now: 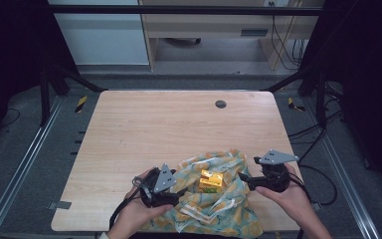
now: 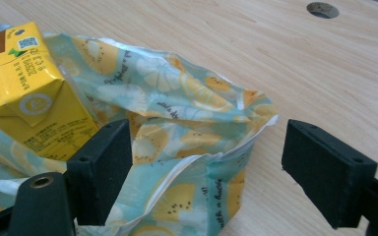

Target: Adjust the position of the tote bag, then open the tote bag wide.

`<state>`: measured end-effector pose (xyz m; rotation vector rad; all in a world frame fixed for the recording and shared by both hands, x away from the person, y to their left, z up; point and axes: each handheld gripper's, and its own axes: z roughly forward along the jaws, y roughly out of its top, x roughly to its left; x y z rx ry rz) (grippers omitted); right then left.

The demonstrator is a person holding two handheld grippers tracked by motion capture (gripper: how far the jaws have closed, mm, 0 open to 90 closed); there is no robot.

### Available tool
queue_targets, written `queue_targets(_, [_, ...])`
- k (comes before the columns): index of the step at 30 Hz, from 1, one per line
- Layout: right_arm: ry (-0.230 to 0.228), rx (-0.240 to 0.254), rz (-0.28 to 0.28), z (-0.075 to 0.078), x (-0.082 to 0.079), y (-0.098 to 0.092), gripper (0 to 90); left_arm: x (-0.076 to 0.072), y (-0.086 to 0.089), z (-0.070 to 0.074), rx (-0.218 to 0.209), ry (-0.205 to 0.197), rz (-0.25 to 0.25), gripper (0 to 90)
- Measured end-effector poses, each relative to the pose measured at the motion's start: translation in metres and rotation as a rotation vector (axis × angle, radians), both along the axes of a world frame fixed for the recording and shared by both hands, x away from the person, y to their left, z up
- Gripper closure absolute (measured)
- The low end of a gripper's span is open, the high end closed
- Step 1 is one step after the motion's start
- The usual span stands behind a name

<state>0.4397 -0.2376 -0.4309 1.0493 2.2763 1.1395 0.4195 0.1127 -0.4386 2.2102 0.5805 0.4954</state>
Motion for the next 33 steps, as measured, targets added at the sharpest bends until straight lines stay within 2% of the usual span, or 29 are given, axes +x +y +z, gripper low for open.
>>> queue_targets(5, [0.029, 0.0, 0.01, -0.006, -0.005, 0.004, 15.9, 0.026, -0.002, -0.019, 0.037, 0.064, 0.053, 35.8])
queue_targets(7, [0.05, -0.01, 0.007, -0.01, -0.006, 0.005, 14.1, 0.033, -0.002, -0.025, 0.052, 0.091, 0.067, 41.0])
queue_targets(9, [0.075, -0.015, 0.002, -0.016, -0.006, 0.004, 14.2, 0.038, 0.0, -0.03, 0.063, 0.107, 0.061, 54.9])
queue_targets(11, [0.115, -0.019, 0.0, -0.023, -0.006, 0.002, 17.1, 0.041, 0.0, -0.034, 0.075, 0.128, 0.049, 61.3])
queue_targets(12, [0.136, -0.016, -0.003, -0.026, -0.007, 0.003, 20.0, 0.042, 0.0, -0.036, 0.074, 0.133, 0.048, 65.2])
queue_targets(15, [0.171, -0.022, 0.021, -0.035, -0.01, 0.003, 39.3, 0.042, 0.0, -0.038, 0.08, 0.13, 0.043, 78.5])
queue_targets(16, [0.178, -0.037, 0.037, -0.039, -0.011, 0.002, 54.6, 0.042, 0.0, -0.039, 0.082, 0.129, 0.041, 85.2])
queue_targets(17, [0.178, -0.037, 0.037, -0.039, -0.011, 0.002, 54.6, 0.042, 0.0, -0.039, 0.085, 0.125, 0.041, 85.2])
queue_targets(18, [0.182, -0.036, 0.049, -0.041, -0.013, 0.001, 72.7, 0.041, -0.001, -0.04, 0.09, 0.11, 0.051, 88.0])
queue_targets(19, [0.182, -0.036, 0.049, -0.041, -0.013, 0.001, 72.7, 0.041, -0.001, -0.04, 0.09, 0.11, 0.051, 88.7])
queue_targets(21, [0.178, -0.023, 0.081, -0.04, -0.017, -0.002, 89.4, 0.04, 0.0, -0.04, 0.085, 0.085, 0.072, 89.0])
queue_targets(22, [0.176, -0.027, 0.089, -0.038, -0.019, -0.004, 90.0, 0.04, 0.0, -0.041, 0.08, 0.072, 0.084, 89.1])
queue_targets(24, [0.178, -0.02, 0.095, -0.037, -0.022, -0.006, 90.0, 0.04, 0.002, -0.041, 0.097, 0.047, 0.104, 89.1])
queue_targets(27, [0.194, -0.037, 0.108, -0.037, -0.033, -0.016, 90.0, 0.041, 0.004, -0.044, 0.117, 0.054, 0.112, 89.0])
queue_targets(29, [0.195, -0.046, 0.11, -0.039, -0.035, -0.018, 90.0, 0.043, 0.005, -0.047, 0.132, 0.063, 0.118, 89.0])
queue_targets(33, [0.2, -0.1, 0.116, -0.048, -0.036, -0.018, 90.0, 0.045, 0.006, -0.051, 0.164, 0.069, 0.125, 89.0])
